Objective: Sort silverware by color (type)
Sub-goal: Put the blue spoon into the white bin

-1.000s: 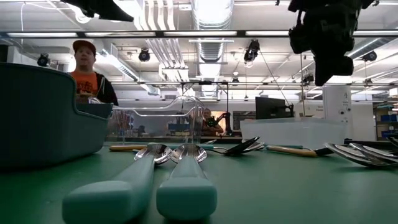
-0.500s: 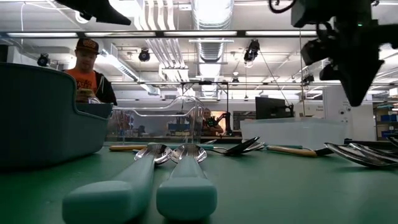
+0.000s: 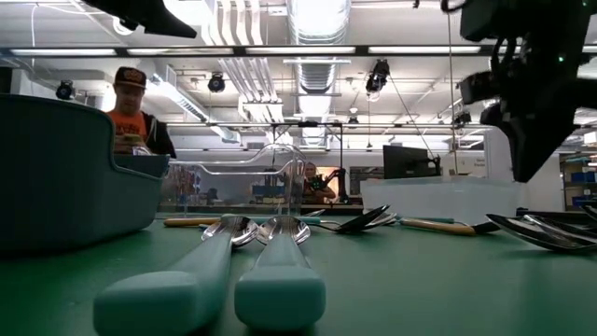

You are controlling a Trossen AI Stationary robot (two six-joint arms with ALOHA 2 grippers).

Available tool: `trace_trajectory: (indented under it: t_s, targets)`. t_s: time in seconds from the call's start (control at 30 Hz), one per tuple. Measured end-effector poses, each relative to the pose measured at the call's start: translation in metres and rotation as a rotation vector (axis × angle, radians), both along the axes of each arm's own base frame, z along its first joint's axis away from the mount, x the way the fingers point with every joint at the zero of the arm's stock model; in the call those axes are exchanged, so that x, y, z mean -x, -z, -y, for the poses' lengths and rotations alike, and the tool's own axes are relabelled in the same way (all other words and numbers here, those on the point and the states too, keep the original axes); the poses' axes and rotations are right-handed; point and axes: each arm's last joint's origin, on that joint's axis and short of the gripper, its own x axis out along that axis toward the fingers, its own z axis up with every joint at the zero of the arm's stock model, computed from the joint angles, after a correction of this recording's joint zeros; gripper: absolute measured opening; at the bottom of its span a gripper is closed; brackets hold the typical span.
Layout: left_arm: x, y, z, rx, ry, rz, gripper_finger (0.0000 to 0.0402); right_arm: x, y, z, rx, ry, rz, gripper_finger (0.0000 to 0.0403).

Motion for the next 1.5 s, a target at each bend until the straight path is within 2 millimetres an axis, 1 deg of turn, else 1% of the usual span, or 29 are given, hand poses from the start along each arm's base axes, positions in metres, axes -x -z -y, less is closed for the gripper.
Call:
trace_trajectory:
  t_s: [0.17, 0.4, 0.53, 0.67, 0.93, 1.07, 1.17, 1.5]
  targets:
    - [0.001, 0.000, 0.000, -0.011, 0.002, -0.013, 0.0000, 0.006, 0.010, 0.001, 0.013, 0.020, -0.032, 0.0009]
    - [0.001, 0.001, 0.000, -0.014, 0.001, -0.025, 0.0000, 0.007, 0.011, 0.002, 0.015, 0.028, -0.031, 0.0009]
    - [0.000, 0.001, 0.000, -0.019, 0.002, -0.028, 0.0000, 0.006, 0.011, 0.002, -0.003, 0.137, -0.010, 0.0012]
    - [0.000, 0.001, 0.000, -0.019, 0.002, -0.028, 0.0000, 0.005, 0.011, 0.001, -0.027, 0.208, 0.015, 0.0037]
    - [0.000, 0.001, 0.000, -0.019, 0.002, -0.027, 0.0000, 0.000, 0.010, 0.000, -0.028, 0.182, 0.062, 0.0128]
    - [0.000, 0.001, 0.000, -0.019, 0.002, -0.026, 0.0000, 0.003, 0.015, 0.001, -0.031, 0.225, 0.053, 0.0159]
    - [0.000, 0.001, 0.000, -0.019, 0.002, -0.026, 0.0000, 0.006, 0.022, 0.002, -0.034, 0.260, 0.044, 0.0168]
    - [0.000, 0.001, 0.000, -0.019, 0.002, -0.018, 0.0000, 0.014, 0.042, 0.003, -0.038, 0.273, 0.056, 0.0168]
